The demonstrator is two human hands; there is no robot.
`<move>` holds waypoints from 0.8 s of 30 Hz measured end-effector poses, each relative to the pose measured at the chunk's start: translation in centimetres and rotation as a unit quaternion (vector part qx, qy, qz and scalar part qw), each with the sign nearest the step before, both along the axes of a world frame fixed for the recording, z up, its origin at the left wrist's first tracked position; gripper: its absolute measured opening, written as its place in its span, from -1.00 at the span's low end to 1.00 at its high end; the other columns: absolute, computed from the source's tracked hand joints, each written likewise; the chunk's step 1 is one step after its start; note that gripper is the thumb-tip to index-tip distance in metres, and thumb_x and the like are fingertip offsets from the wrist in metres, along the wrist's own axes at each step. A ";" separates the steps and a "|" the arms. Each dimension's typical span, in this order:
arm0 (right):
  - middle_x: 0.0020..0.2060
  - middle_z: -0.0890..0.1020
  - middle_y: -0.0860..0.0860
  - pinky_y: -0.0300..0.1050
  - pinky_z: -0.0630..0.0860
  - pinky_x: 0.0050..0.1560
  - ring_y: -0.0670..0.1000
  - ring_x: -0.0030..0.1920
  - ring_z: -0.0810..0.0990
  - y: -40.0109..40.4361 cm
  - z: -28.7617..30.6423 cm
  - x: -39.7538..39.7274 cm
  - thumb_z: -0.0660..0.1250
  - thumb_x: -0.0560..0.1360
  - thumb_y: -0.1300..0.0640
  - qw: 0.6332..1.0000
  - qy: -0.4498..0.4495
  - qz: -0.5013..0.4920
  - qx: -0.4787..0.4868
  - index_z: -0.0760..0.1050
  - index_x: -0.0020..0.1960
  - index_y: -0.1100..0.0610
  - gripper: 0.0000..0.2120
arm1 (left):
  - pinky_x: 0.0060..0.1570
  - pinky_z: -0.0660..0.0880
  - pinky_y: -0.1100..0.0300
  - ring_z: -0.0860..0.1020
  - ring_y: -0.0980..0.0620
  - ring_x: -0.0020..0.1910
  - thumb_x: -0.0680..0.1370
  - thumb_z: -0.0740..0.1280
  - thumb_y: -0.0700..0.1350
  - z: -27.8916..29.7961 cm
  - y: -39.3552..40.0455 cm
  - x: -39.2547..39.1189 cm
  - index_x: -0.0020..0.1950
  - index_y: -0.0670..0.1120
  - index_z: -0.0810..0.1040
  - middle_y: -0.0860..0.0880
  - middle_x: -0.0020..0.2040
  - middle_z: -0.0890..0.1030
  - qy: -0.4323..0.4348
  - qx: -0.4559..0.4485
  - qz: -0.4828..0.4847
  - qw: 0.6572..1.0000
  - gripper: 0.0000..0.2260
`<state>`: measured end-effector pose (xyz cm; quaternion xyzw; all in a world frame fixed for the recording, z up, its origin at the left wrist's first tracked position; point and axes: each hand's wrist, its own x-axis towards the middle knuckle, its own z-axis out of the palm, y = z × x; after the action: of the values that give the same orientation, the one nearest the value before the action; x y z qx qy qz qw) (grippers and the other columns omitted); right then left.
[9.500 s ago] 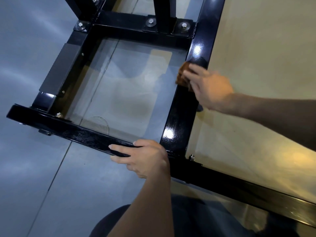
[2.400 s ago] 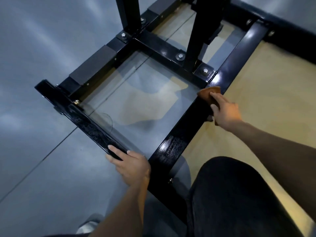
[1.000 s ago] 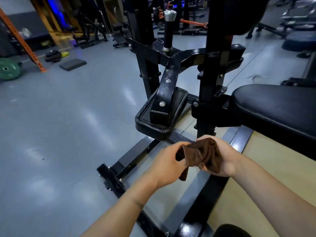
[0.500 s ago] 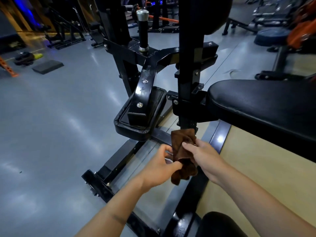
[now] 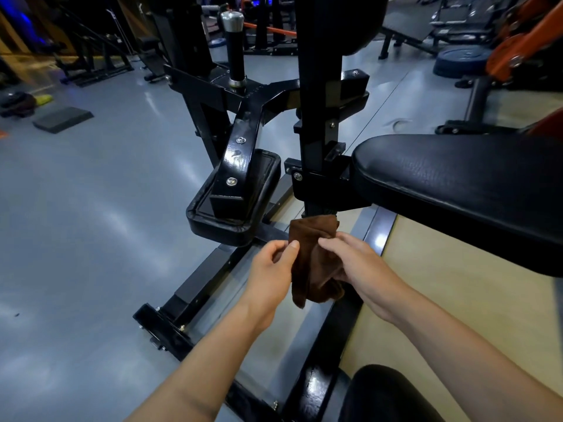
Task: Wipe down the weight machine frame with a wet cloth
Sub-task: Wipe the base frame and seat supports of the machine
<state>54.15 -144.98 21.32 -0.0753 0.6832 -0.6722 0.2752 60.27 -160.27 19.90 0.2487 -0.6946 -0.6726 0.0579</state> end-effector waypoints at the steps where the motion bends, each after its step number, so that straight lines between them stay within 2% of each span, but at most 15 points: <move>1: -0.02 0.76 0.01 0.11 0.54 0.32 0.05 0.12 0.70 0.1 0.3 0.1 0.24 0.66 -0.15 1.000 -0.010 0.002 -0.012 0.65 0.14 0.02 -0.69 | 0.21 0.61 -0.10 0.69 -0.01 0.08 0.68 0.30 0.04 0.1 0.0 0.0 0.16 -0.04 0.62 -0.04 0.03 0.72 0.000 0.003 0.004 1.000 -0.80; 3: -0.01 0.76 0.02 0.05 0.54 0.27 0.06 0.14 0.69 0.1 0.9 0.3 0.18 0.68 -0.20 1.000 -0.020 0.004 -0.017 0.68 0.12 0.01 -0.61 | 0.22 0.61 -0.08 0.69 0.00 0.09 0.70 0.27 0.04 0.3 0.0 0.1 0.17 -0.04 0.62 -0.05 0.04 0.72 -0.005 0.007 0.010 1.000 -0.79; 7: -0.09 0.76 0.06 0.06 0.65 0.18 0.06 0.00 0.75 -0.3 1.3 0.8 0.28 0.68 -0.05 0.999 0.035 -0.022 -0.002 0.69 0.08 0.03 -0.76 | 0.15 0.64 0.03 0.70 -0.01 0.08 0.72 0.24 0.00 1.0 0.3 0.4 0.23 -0.06 0.60 -0.09 0.07 0.73 -0.010 0.034 0.007 0.999 -0.78; 9: -0.12 0.76 0.05 0.03 0.68 0.11 0.04 -0.06 0.75 -0.7 1.2 1.0 0.32 0.67 -0.03 0.997 0.056 -0.046 -0.001 0.71 0.05 0.01 -0.79 | 0.15 0.63 0.06 0.69 -0.02 0.09 0.72 0.22 0.01 1.5 0.5 0.7 0.25 -0.04 0.59 -0.12 0.10 0.72 -0.012 0.044 0.014 0.999 -0.77; 13: -0.12 0.75 0.03 -0.14 0.62 -0.01 -0.03 -0.13 0.69 -1.2 0.9 1.4 0.38 0.63 -0.03 0.996 0.062 -0.058 -0.022 0.74 0.03 -0.03 -0.84 | 0.26 0.51 0.08 0.66 0.05 0.20 0.72 0.02 0.23 2.9 1.3 1.6 0.32 0.06 0.61 -0.05 0.13 0.72 -0.010 0.076 -0.078 0.994 -0.55; 15: -0.08 0.75 0.03 -0.14 0.60 0.01 -0.03 -0.10 0.66 -1.4 0.8 1.6 0.38 0.62 -0.05 0.998 0.040 -0.025 -0.030 0.74 0.05 -0.04 -0.82 | 0.22 0.49 0.04 0.65 0.00 0.20 0.68 0.10 0.28 3.0 1.6 1.8 0.30 0.09 0.62 -0.10 0.13 0.72 -0.017 0.074 -0.097 0.992 -0.56; 17: -0.10 0.73 0.02 -0.13 0.56 0.01 -0.04 -0.07 0.65 -1.3 0.9 1.4 0.36 0.63 -0.06 0.999 0.017 -0.022 -0.047 0.74 0.05 -0.02 -0.80 | 0.18 0.46 -0.02 0.64 -0.10 0.17 0.70 0.18 0.17 2.8 1.4 1.9 0.24 0.03 0.65 -0.17 0.14 0.71 -0.007 0.062 -0.078 0.995 -0.65; 20: -0.11 0.75 0.00 -0.11 0.54 -0.03 -0.01 -0.03 0.70 -0.6 1.2 0.4 0.29 0.67 -0.05 0.993 0.005 -0.092 -0.072 0.69 0.04 0.05 -0.74 | 0.28 0.52 0.06 0.67 0.05 0.15 0.73 0.19 0.05 3.0 0.5 1.8 0.23 -0.01 0.64 -0.04 0.10 0.74 -0.012 0.068 -0.042 0.997 -0.73; 24: -0.08 0.76 -0.02 -0.07 0.57 -0.06 0.04 0.00 0.72 0.5 1.1 -1.1 0.22 0.70 -0.08 0.988 0.006 -0.142 -0.052 0.65 0.05 0.00 -0.73 | -0.01 0.60 0.25 0.71 0.12 0.04 0.69 0.27 0.04 3.3 -0.5 1.8 0.25 -0.01 0.63 0.01 0.06 0.74 0.005 0.064 -0.036 0.997 -0.77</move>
<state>53.08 -144.49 22.45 0.0048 0.6527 -0.7387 0.1685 62.07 -160.78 23.17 0.2237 -0.6581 -0.7187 0.0208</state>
